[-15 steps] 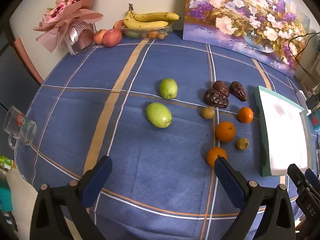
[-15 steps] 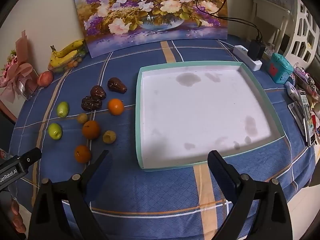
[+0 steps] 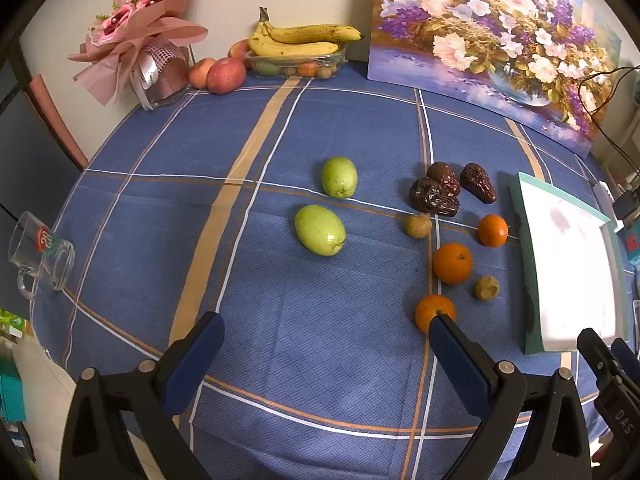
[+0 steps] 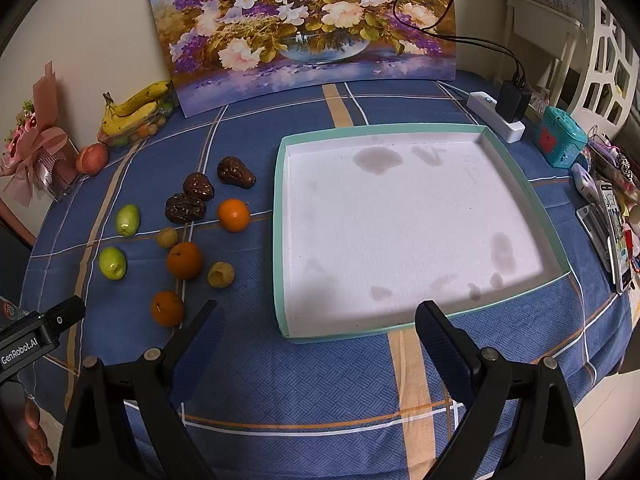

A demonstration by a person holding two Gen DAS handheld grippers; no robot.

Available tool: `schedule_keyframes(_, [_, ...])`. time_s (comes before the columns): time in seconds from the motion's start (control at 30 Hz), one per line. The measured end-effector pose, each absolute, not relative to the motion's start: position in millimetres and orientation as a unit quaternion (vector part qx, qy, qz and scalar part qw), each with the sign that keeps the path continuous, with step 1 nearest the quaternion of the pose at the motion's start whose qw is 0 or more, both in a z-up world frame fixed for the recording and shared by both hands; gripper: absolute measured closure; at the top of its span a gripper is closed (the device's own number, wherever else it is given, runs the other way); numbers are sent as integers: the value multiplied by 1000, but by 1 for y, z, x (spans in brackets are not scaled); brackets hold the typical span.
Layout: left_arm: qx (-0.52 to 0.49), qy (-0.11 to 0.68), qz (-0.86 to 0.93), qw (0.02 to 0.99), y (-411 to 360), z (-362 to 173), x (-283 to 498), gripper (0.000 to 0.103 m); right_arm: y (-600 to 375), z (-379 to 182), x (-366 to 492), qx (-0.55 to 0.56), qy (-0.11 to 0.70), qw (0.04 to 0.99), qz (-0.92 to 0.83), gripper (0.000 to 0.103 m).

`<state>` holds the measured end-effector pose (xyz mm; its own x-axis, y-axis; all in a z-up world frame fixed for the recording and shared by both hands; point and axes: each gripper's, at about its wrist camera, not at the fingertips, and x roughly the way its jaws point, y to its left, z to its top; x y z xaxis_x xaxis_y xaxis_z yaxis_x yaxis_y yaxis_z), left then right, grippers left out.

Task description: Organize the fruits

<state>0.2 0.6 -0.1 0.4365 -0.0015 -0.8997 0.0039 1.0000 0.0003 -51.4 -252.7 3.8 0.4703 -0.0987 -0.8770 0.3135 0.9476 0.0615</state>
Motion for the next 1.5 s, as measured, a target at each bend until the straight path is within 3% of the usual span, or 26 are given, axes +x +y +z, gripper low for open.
schedule_keyframes(1.5, [-18,511,1,859,4,11,9,0,-255,9,-45,109,489,856,-129,7])
